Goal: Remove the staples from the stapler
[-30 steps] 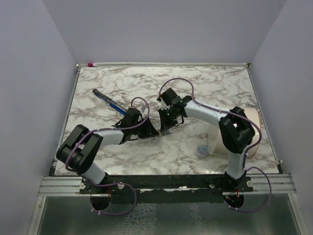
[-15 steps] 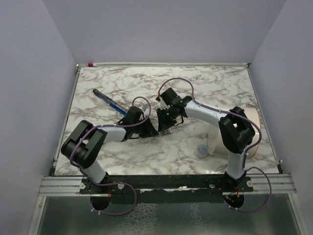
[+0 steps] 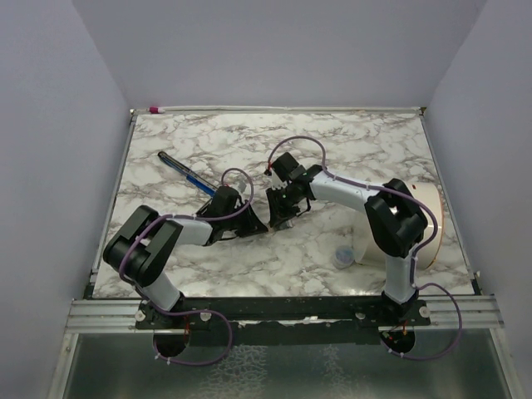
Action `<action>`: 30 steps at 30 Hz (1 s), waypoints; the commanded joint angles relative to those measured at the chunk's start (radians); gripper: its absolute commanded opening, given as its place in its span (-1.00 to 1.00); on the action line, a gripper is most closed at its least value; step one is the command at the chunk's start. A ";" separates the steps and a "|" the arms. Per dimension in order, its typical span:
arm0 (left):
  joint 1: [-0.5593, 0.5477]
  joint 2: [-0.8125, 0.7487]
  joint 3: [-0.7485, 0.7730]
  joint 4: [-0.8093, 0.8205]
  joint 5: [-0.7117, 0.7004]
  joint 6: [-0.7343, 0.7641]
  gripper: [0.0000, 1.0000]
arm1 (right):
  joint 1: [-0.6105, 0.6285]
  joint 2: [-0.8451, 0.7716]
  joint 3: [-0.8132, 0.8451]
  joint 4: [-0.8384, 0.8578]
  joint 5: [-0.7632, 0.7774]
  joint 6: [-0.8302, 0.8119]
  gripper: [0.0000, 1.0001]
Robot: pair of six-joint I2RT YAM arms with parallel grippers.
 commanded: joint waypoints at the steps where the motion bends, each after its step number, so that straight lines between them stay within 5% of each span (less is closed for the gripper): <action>1: 0.002 -0.021 -0.057 0.038 0.000 -0.041 -0.93 | 0.006 0.034 0.025 -0.018 0.033 -0.018 -0.67; 13: 0.002 -0.024 -0.154 0.203 0.003 -0.167 -1.00 | 0.006 0.049 0.019 -0.017 0.006 -0.027 -0.71; 30: -0.003 -0.037 -0.170 0.225 -0.017 -0.195 -1.00 | 0.016 0.046 0.043 -0.042 0.026 -0.037 -0.68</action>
